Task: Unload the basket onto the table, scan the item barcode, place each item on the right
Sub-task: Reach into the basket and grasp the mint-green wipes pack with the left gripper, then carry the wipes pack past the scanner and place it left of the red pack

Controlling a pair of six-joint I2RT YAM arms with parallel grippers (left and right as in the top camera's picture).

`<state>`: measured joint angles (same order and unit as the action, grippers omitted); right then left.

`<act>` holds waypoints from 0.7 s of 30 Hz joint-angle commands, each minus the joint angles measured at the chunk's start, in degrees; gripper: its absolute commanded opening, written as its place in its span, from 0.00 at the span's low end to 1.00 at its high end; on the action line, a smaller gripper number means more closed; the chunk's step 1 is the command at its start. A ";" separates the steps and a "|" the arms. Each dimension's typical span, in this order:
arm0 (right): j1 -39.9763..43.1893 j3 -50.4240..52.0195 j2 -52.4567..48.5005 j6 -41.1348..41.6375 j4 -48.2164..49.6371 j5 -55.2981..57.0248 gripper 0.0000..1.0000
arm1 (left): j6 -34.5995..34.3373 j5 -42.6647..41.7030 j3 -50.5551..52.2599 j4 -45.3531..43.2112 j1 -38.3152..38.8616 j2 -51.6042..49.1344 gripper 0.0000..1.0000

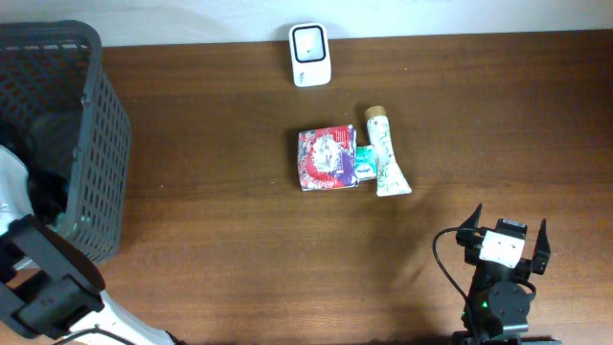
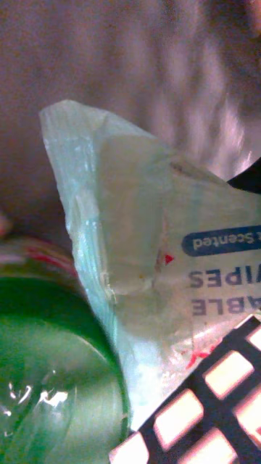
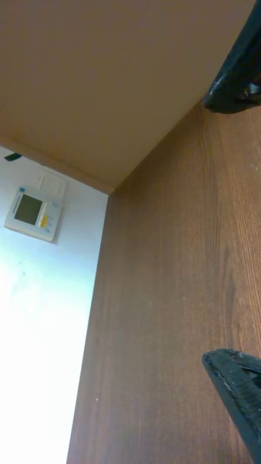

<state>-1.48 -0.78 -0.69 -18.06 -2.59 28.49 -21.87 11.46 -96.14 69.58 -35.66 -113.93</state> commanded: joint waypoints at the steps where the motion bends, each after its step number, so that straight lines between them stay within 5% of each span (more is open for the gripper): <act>1: 0.33 0.46 0.37 0.09 -0.15 0.50 0.99 | 0.11 -11.89 -16.68 6.64 1.53 0.81 0.00; 4: 0.33 0.46 0.37 0.09 -0.15 0.50 0.99 | 0.11 -18.67 -31.39 11.04 4.66 1.03 0.00; 10: 0.33 0.46 0.37 0.09 -0.15 0.50 0.99 | 0.11 -19.26 -51.98 14.62 12.68 2.47 0.00; 18: 0.33 0.46 0.37 0.09 -0.15 0.50 0.99 | 5.46 -18.78 -52.46 14.97 38.64 4.28 0.00; 21: 0.33 0.46 0.37 0.09 -0.15 0.50 0.99 | 5.51 -11.30 -46.05 14.95 49.37 1.62 0.00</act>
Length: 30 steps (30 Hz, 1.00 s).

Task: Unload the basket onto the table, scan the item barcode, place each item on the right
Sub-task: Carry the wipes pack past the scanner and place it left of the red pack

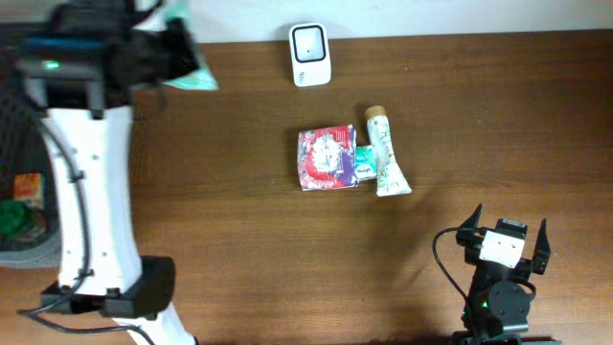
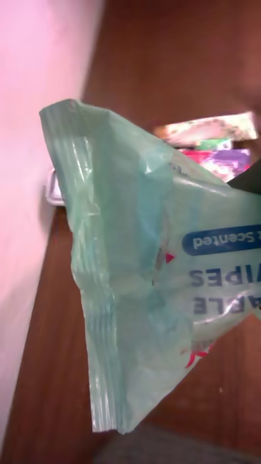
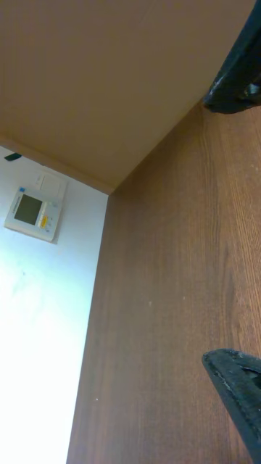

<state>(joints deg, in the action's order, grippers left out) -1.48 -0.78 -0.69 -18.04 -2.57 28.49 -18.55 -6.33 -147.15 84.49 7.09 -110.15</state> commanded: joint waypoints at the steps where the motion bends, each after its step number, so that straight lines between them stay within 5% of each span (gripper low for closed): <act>1: 0.33 0.46 0.37 0.07 -0.17 0.50 0.99 | 2.19 8.13 7.48 -0.02 9.11 -3.50 0.00; 7: 0.33 0.46 0.37 0.07 -0.17 0.50 0.99 | -3.74 9.75 21.92 -6.32 15.39 -12.52 0.07; 16: 0.33 0.46 0.37 0.07 -0.17 0.50 0.99 | -4.98 8.72 22.53 -7.91 15.91 -24.13 0.14; 20: 0.33 0.46 0.37 0.07 -0.17 0.50 0.99 | -4.96 7.54 22.56 -9.33 15.91 -25.07 0.45; 25: 0.33 0.46 0.37 0.07 -0.17 0.50 0.99 | -4.98 7.54 20.02 -7.87 15.72 -24.70 0.57; 30: 0.33 0.46 0.37 0.07 -0.17 0.50 0.99 | -4.94 7.63 -1.27 4.02 12.31 -21.14 0.69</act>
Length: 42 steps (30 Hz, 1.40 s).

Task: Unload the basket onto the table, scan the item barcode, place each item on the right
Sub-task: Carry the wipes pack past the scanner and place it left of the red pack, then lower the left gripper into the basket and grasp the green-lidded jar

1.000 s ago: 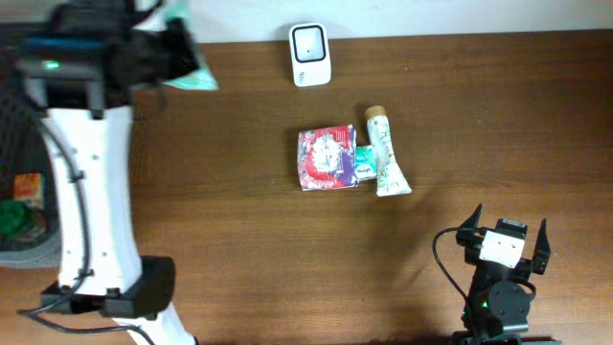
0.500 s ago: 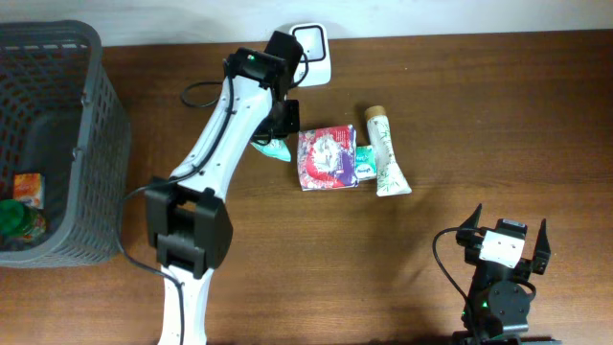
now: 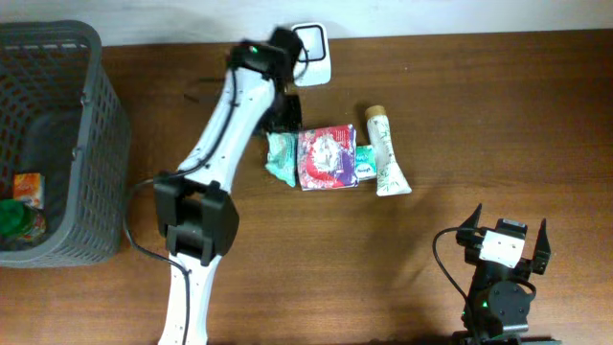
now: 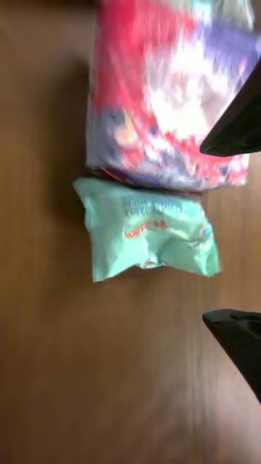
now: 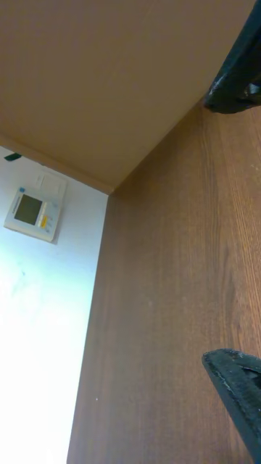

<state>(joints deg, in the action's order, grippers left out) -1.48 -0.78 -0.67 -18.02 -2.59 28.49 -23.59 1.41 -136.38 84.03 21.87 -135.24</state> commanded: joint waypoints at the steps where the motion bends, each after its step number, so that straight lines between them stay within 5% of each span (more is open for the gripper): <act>1: 0.33 0.46 0.35 0.04 -0.15 0.50 0.99 | 0.31 -0.07 -16.35 6.47 -3.17 4.76 0.80; 2: 0.33 0.46 0.35 0.04 -0.15 0.50 0.99 | 1.18 -0.07 -19.32 7.67 -3.58 5.38 0.98; 3: 0.33 0.46 0.35 0.04 -0.15 0.50 0.99 | 2.54 0.15 -23.93 9.60 -4.37 6.47 0.99; 9: 0.33 0.46 0.35 0.04 -0.15 0.52 0.99 | 2.91 10.08 -32.37 12.68 -12.94 14.64 0.99; 18: 0.33 0.46 0.35 0.04 -0.15 0.50 0.99 | 2.84 10.64 -30.77 12.68 -33.48 17.53 0.99; 22: 0.33 0.46 0.35 0.04 -0.15 0.50 0.99 | 2.27 10.73 -23.28 12.68 -41.40 17.51 0.99; 28: 0.33 0.46 0.35 0.04 -0.15 0.50 0.99 | -10.56 21.38 -2.97 12.11 -53.29 17.51 0.99; 34: 0.33 0.46 0.35 0.02 -0.15 0.50 0.99 | -10.47 21.55 16.35 1.73 -60.52 17.51 0.99; 42: 0.33 0.46 0.35 0.04 -0.15 0.52 0.98 | -6.01 21.27 22.99 -6.45 -61.16 17.42 0.99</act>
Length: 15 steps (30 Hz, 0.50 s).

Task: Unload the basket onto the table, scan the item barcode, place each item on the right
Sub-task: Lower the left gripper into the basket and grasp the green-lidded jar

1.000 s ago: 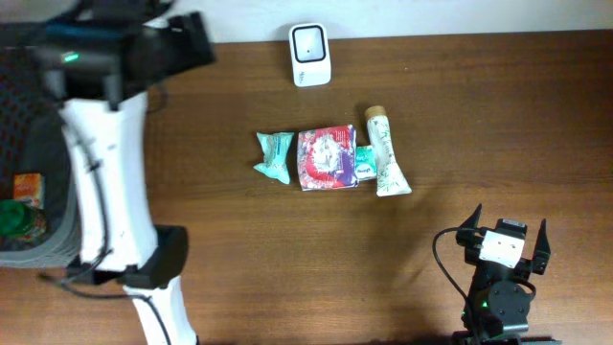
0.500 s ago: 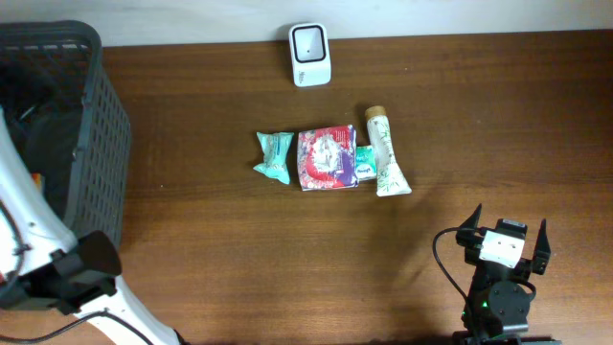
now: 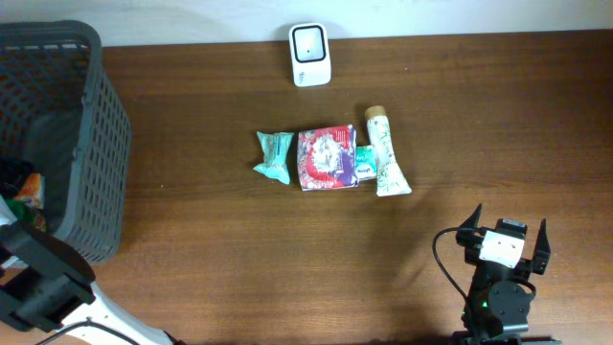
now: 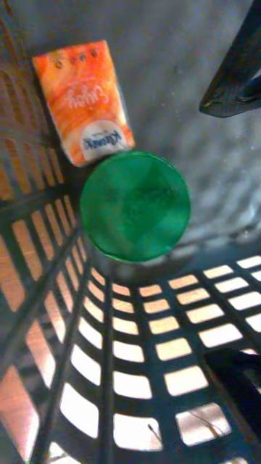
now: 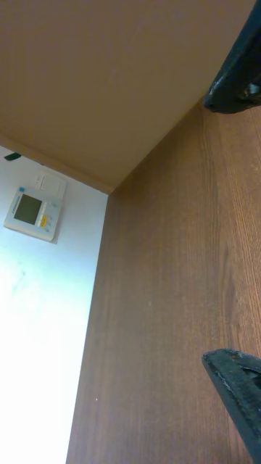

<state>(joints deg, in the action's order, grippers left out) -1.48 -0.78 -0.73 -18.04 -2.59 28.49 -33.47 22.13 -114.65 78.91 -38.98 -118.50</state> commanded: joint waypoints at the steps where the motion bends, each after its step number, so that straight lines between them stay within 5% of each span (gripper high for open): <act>1: 0.33 0.46 0.42 0.04 -0.15 0.50 0.99 | 7.58 -0.39 1.27 -1.97 -0.31 0.55 0.99; 4: 0.33 0.46 0.42 0.07 -0.15 0.52 0.99 | 12.44 -3.52 1.27 -2.84 -0.31 0.55 1.00; 15: 0.33 0.46 0.42 0.07 -0.15 0.50 0.99 | 13.73 -4.61 5.92 -6.38 -3.37 0.31 0.99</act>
<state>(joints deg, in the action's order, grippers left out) -1.48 -0.78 -0.73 -18.00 -2.59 28.49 -22.20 18.76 -111.74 74.56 -41.41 -118.50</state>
